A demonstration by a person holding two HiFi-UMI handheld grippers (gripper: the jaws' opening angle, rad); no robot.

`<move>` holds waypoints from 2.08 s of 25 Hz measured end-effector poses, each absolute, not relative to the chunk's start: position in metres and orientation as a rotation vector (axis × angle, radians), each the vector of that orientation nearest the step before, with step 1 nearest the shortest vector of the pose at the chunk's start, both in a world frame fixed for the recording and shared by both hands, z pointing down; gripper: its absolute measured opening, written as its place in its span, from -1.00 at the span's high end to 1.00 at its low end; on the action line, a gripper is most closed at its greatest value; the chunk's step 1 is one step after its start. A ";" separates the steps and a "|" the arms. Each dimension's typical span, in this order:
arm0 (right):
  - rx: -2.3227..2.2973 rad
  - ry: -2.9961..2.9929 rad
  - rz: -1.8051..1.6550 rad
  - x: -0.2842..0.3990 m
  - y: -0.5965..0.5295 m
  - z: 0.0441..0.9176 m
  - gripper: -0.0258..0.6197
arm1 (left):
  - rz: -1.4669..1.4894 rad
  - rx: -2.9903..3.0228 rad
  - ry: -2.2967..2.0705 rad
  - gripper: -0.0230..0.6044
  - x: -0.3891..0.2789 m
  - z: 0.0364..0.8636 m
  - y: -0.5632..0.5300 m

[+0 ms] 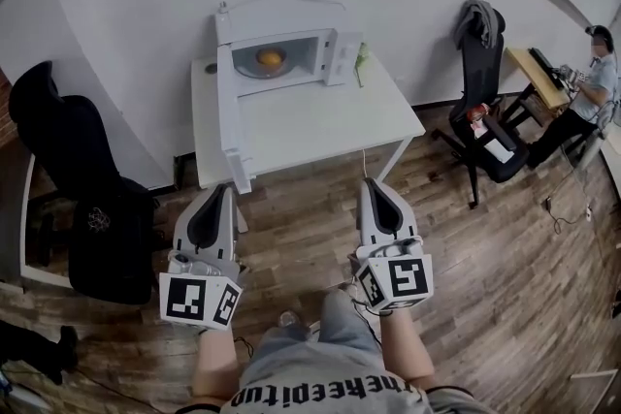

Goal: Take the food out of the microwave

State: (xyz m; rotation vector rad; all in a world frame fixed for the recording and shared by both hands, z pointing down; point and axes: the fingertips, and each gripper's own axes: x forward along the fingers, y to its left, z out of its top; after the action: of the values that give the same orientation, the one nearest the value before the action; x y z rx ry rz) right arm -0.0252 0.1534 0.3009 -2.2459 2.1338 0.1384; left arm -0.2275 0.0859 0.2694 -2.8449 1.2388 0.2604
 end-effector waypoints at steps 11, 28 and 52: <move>-2.222 2.160 0.151 -0.001 0.092 0.301 0.90 | 0.296 -2.821 1.250 0.90 -0.205 0.264 0.038; -2.041 2.329 0.177 0.085 -0.048 0.290 0.91 | 0.302 -2.725 1.372 0.90 -0.102 0.250 -0.070; -1.821 2.503 0.043 0.160 -0.154 0.325 0.91 | 0.206 -2.672 1.544 0.90 -0.001 0.280 -0.150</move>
State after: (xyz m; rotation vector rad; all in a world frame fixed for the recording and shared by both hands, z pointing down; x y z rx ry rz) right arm 0.1598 -0.1539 0.3253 -1.8213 2.5029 0.0434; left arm -0.0008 -0.1503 0.2804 -2.6720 1.5439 0.2055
